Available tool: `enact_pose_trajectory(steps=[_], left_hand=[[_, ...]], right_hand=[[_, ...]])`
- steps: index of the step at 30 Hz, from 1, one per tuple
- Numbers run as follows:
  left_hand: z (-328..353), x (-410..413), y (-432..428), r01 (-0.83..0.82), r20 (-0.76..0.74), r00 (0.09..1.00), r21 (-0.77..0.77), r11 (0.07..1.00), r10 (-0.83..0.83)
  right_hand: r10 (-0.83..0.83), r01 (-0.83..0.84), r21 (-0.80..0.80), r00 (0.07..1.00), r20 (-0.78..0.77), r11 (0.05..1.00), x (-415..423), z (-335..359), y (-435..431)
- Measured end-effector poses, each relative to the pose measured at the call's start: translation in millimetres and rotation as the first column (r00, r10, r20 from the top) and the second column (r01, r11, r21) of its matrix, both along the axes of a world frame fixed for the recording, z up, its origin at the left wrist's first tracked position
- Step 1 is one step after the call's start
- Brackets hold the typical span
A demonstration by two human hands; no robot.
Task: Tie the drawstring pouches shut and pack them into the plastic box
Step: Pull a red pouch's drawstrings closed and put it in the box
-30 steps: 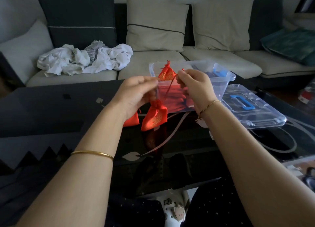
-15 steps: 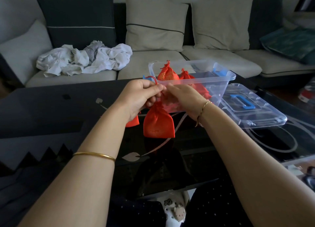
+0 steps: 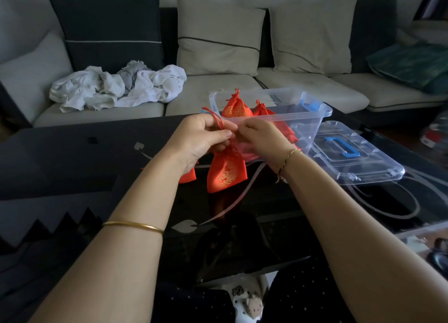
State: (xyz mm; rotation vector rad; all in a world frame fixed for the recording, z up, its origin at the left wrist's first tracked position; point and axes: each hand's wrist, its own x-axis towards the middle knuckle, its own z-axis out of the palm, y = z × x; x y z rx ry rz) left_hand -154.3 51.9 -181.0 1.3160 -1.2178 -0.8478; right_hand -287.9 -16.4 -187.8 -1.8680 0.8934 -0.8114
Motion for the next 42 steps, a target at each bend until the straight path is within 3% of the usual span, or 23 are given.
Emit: enact_pose_trajectory(steps=[3,6,8,12,18,22,25,27,30,32,35,37,39,42], left_hand=[[2.1,-2.9,-0.3,-0.005,0.225,0.974,-0.117,0.993,0.031],[0.5,-6.0,-0.3,-0.056,0.524,0.829,-0.268,0.962,0.194],[-2.9,-8.0,1.3,-0.062,0.602,0.745,-0.366,0.928,0.287],[-6.6,-8.8,2.4,-0.068,0.593,0.698,-0.503,0.861,0.402],[-6.5,-8.1,0.7,-0.126,0.491,0.762,-0.526,0.841,0.421],[-8.4,-3.9,0.2,-0.172,0.430,0.812,-0.471,0.865,0.395],[-9.8,1.5,0.4,-0.190,0.451,0.809,-0.406,0.894,0.377],[-11.4,6.9,-0.1,-0.235,0.489,0.775,-0.365,0.901,0.400],[-15.6,14.8,-1.3,-0.331,0.526,0.734,-0.274,0.903,0.429],[-15.8,16.3,-2.6,-0.392,0.436,0.788,-0.188,0.901,0.434],[-10.6,12.7,-4.9,-0.341,0.021,0.939,-0.092,0.935,0.345],[-8.3,8.0,-4.9,-0.253,-0.217,0.950,-0.103,0.962,0.226],[-10.2,2.2,-4.5,-0.235,-0.271,0.941,-0.098,0.967,0.202],[-14.1,-0.7,-5.9,-0.264,-0.189,0.948,-0.025,0.964,0.255]], right_hand=[[0.083,-0.107,0.122,0.979,0.188,0.987,5.1,-3.9,1.3],[0.096,-0.130,0.199,0.981,0.171,0.971,6.8,-8.9,2.9],[0.122,-0.203,0.326,0.960,0.254,0.923,6.6,-8.7,4.2],[0.231,-0.401,0.422,0.888,0.398,0.813,4.7,-7.6,6.1],[0.249,-0.422,0.438,0.882,0.400,0.794,-0.4,-6.5,5.1],[0.089,-0.293,0.432,0.898,0.432,0.853,2.1,-5.5,2.2],[-0.021,-0.026,0.208,0.975,0.221,0.978,4.7,-7.6,-1.6],[-0.106,0.085,0.127,0.980,0.170,0.988,4.0,-8.5,-4.9],[-0.134,0.079,0.222,0.960,0.245,0.972,-0.9,-7.7,-6.6],[-0.146,0.082,0.262,0.960,0.237,0.962,-2.8,-10.1,-9.4],[-0.174,0.135,0.289,0.978,0.112,0.948,-5.4,-15.1,-12.3],[-0.164,0.149,0.305,0.986,0.024,0.941,-6.5,-19.0,-12.1],[-0.166,0.170,0.320,0.985,-0.041,0.932,-5.7,-22.5,-10.9],[-0.216,0.227,0.258,0.974,-0.074,0.939,-4.7,-23.7,-11.8]])
